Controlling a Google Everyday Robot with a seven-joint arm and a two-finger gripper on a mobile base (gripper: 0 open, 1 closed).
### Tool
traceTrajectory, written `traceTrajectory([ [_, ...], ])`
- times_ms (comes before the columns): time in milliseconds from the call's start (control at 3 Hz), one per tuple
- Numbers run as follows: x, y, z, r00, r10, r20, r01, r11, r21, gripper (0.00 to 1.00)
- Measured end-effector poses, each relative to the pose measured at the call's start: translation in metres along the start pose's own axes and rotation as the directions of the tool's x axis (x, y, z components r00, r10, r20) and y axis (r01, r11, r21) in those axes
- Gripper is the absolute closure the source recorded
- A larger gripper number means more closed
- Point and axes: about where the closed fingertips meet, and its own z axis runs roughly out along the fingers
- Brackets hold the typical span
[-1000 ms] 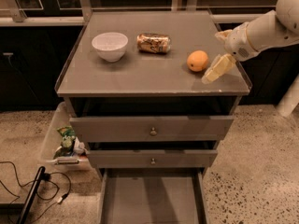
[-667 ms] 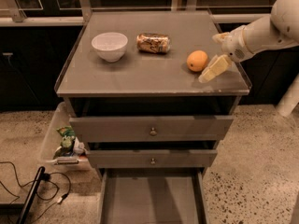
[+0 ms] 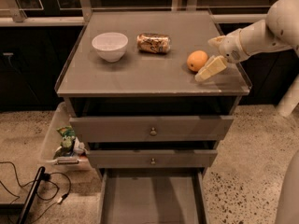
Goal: Place orange into bottom drawer
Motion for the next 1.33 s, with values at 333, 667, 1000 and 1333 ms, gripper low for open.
traceTrajectory([
  [333,0.0000,0.0000,0.0000,1.000,0.000,0.000,0.000,1.0000,0.000,0.32],
  [667,0.0000,0.0000,0.0001,1.000,0.000,0.000,0.000,1.0000,0.000,0.56],
  [1000,0.0000,0.0000,0.0001,1.000,0.000,0.000,0.000,1.0000,0.000,0.79],
  [1333,0.0000,0.0001,0.0001,1.000,0.000,0.000,0.000,1.0000,0.000,0.99],
])
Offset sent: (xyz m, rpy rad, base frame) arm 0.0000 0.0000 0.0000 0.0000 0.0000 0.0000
